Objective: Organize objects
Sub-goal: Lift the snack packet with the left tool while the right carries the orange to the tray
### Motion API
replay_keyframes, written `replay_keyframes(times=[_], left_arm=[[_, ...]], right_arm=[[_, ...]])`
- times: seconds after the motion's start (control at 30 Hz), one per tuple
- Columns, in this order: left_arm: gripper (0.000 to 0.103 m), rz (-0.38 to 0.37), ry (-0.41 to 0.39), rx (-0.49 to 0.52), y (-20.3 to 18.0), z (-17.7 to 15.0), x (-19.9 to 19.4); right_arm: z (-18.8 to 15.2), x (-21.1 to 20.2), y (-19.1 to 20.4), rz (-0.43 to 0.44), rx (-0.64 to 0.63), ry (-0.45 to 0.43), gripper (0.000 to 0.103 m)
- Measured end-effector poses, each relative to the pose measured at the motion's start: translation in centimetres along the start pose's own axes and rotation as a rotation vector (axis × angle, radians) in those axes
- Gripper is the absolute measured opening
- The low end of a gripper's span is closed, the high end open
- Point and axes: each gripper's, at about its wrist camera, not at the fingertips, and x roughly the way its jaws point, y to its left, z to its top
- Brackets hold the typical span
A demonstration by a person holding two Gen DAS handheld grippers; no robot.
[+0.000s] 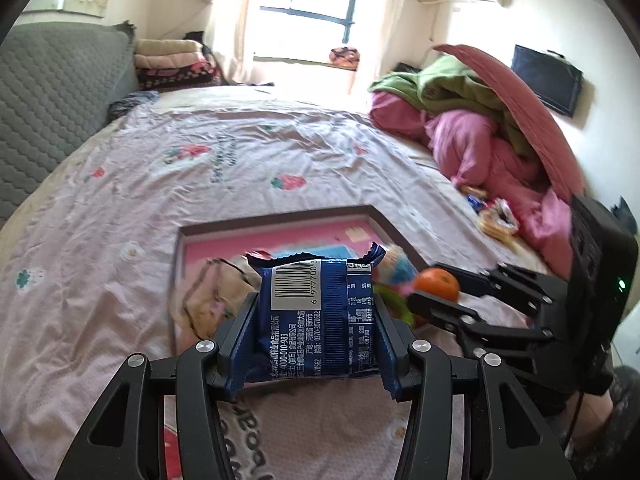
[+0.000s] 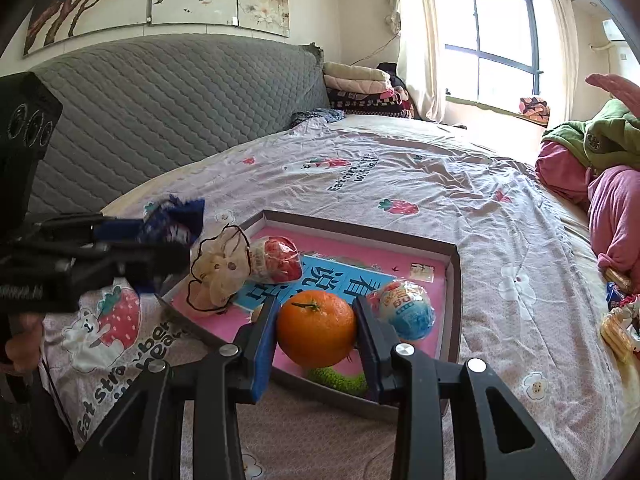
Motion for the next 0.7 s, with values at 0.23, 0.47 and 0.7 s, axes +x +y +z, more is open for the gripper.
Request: replay_keyframes(times=[0.23, 0.47, 0.7], left_arm=[[0.053, 0.063, -0.028, -0.058, 2.2, 1.0, 0.0], [0.053, 0.095, -0.044, -0.090, 3.4, 1.6, 0.3], [0.053, 0.148, -0.055, -0.080, 3.1, 1.3, 1.3]], right_arm=[[0.7, -1.0, -0.3, -0.035, 0.008, -0.064, 0.037], [1.7, -2.1, -0.4, -0.083, -0.018, -0.144, 0.037], [1.7, -2.2, 0.2, -0.104, -0.054, -0.166, 0.037]])
